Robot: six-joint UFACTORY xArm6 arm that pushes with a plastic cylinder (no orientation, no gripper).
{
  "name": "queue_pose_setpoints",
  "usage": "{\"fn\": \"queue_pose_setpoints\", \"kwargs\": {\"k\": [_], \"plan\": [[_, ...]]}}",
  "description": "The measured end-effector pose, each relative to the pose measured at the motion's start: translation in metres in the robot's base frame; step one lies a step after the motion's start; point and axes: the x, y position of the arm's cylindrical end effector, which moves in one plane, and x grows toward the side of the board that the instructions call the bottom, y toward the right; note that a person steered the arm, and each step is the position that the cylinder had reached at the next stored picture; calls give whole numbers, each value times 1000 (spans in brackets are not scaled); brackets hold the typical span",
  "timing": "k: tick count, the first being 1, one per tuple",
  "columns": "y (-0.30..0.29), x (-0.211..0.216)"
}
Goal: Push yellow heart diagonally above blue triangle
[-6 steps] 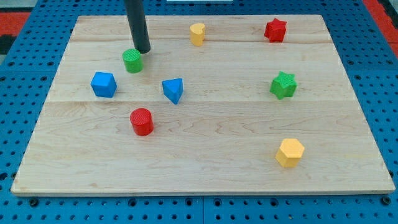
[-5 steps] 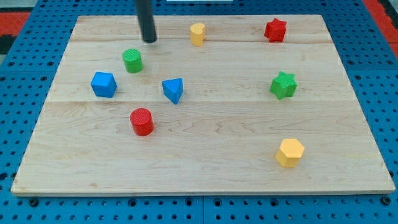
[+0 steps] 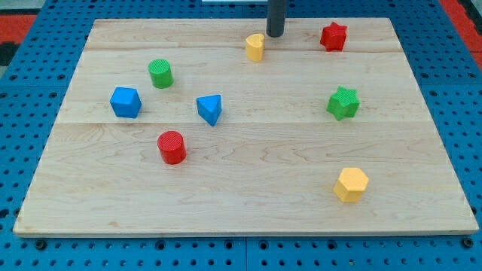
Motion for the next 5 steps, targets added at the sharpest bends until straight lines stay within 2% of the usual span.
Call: {"fn": "queue_pose_setpoints", "kwargs": {"k": [1,2,3,4,5], "plan": [[-19,35],[-8,90],[-6,82],[30,13],[34,-16]]}}
